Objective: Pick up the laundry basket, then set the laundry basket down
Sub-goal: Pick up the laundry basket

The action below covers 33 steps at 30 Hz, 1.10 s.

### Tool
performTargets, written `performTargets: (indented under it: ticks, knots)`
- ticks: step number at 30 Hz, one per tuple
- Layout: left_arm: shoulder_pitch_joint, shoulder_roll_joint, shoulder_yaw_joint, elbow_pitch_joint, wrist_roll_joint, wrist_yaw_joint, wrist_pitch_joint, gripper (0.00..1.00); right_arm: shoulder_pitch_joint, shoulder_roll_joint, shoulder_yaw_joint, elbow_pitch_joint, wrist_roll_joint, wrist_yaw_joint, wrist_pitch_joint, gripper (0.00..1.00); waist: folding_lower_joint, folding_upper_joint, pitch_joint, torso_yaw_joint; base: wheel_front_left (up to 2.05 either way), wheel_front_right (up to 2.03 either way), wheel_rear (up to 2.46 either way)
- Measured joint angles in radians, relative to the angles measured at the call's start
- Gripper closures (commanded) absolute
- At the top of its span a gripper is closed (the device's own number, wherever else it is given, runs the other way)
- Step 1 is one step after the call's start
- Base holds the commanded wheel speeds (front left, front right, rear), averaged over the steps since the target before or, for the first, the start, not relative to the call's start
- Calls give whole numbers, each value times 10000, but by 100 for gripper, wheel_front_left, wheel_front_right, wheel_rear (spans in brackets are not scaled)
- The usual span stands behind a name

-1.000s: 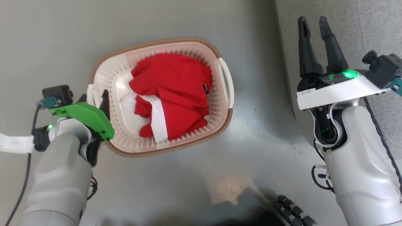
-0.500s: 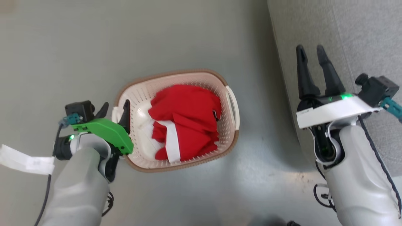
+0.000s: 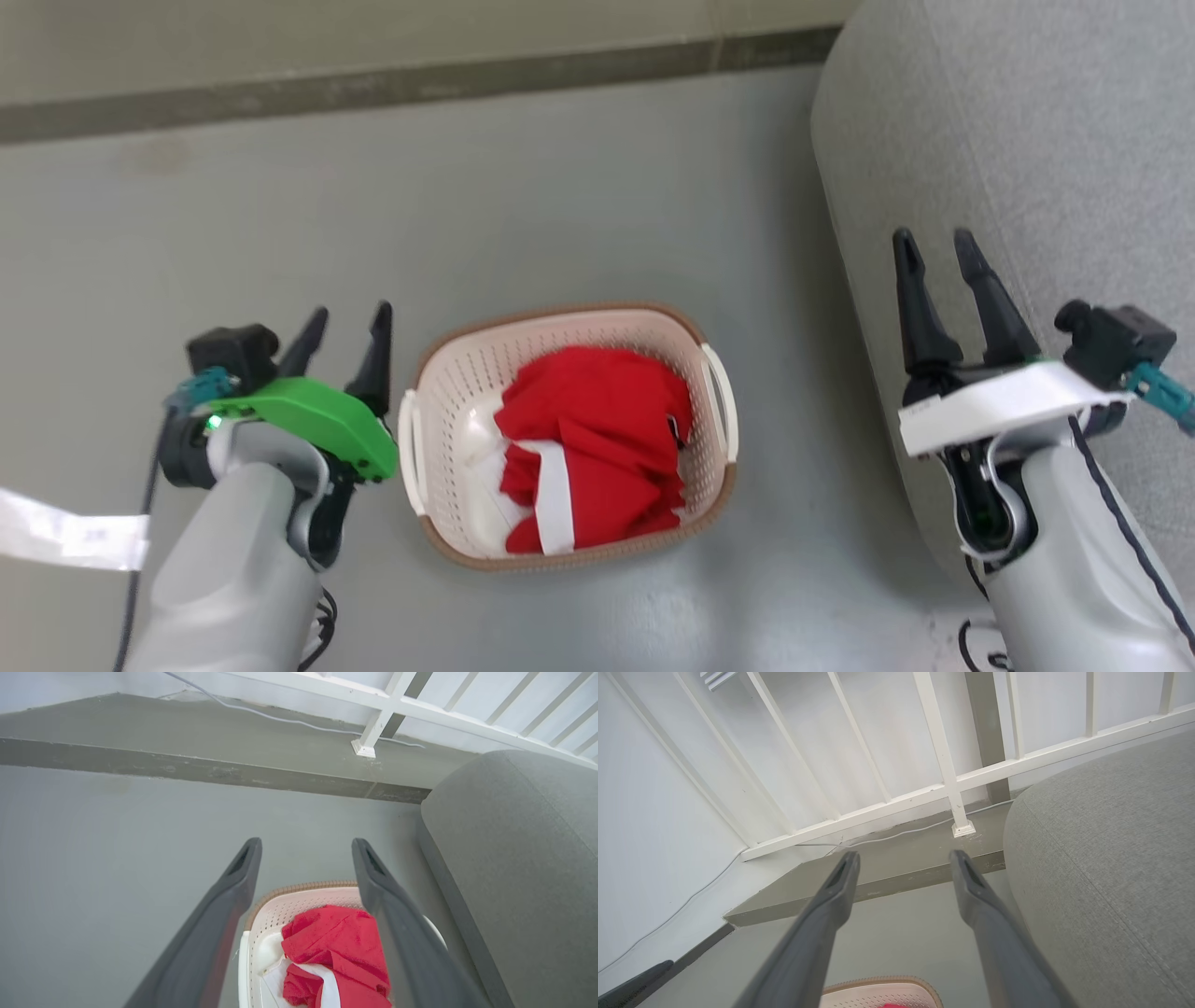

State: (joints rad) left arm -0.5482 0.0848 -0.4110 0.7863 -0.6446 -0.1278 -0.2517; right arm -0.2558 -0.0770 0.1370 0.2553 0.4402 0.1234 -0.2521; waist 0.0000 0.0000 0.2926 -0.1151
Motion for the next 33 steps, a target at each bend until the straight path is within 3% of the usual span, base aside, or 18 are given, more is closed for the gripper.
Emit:
performTargets:
  ticks: [16,33]
  knots:
    - [2002,265,1486,-3193,1664,61,-2,0,1000,-280,-349,-144,-734,0,2,0,0,0,-1658,399,0,0,0]
    - [3614,-88,2406,-5070,2539,357,-2,0,1310,-426,-727,-476,-1417,0,2,0,0,0,-1793,534,0,0,0]
